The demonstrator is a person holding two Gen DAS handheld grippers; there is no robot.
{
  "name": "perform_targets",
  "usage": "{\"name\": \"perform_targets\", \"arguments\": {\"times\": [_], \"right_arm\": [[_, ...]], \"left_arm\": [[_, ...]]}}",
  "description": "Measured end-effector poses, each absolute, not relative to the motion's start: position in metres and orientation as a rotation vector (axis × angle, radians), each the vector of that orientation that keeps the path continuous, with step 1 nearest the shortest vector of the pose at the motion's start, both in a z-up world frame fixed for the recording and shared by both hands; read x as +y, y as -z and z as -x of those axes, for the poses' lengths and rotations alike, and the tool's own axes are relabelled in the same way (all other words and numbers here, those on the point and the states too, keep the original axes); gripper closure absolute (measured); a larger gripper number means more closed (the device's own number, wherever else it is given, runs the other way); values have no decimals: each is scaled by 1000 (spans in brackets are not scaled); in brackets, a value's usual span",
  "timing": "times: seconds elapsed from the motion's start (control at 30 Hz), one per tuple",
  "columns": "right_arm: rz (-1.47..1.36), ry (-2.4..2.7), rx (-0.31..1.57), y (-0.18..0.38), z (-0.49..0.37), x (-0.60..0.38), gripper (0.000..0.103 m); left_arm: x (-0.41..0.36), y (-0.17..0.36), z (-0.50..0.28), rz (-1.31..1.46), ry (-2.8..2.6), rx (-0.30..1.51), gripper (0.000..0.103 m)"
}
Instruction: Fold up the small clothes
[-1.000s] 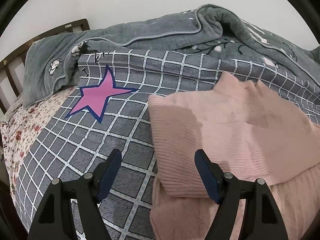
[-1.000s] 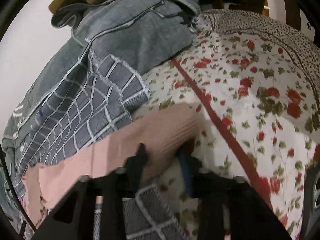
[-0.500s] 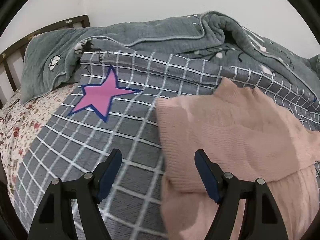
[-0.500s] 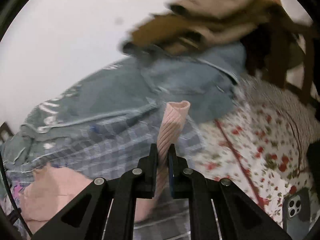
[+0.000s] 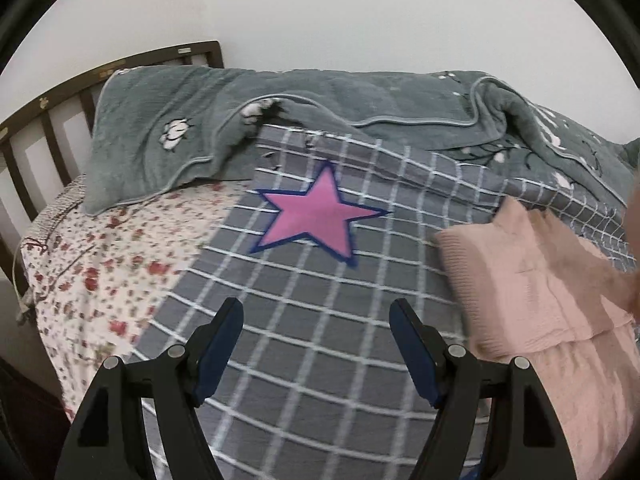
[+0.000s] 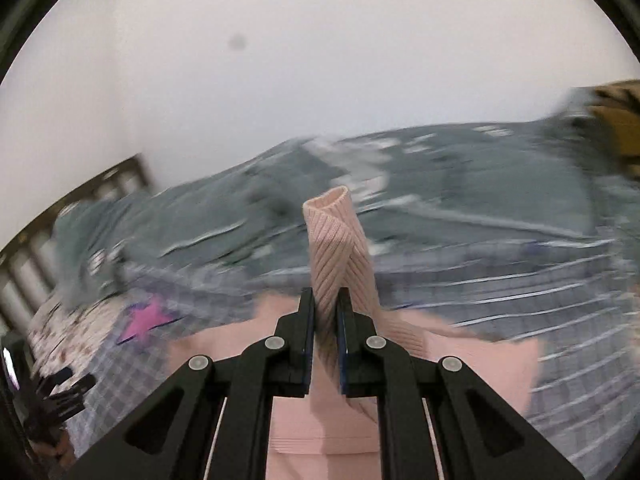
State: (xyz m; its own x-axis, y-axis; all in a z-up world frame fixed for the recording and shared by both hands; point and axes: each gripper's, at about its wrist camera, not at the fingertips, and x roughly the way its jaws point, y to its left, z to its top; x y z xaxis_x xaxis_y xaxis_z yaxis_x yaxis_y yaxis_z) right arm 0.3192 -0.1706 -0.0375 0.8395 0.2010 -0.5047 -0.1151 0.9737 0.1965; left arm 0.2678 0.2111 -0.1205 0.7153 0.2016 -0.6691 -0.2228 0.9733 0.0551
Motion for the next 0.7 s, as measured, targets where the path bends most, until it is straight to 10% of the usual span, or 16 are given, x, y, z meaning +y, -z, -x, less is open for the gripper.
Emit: {"name": "perform_targets", "arguments": {"times": [0.37,0.7], "right_arm": [[-44,-441,853,157,-347,-1,81],[-49,-445,775,125,-304,-61,60]], "left_arm": [[242,148,-263,58,-203,781,29],[194,154,-280,58,-99,795,29]]}}
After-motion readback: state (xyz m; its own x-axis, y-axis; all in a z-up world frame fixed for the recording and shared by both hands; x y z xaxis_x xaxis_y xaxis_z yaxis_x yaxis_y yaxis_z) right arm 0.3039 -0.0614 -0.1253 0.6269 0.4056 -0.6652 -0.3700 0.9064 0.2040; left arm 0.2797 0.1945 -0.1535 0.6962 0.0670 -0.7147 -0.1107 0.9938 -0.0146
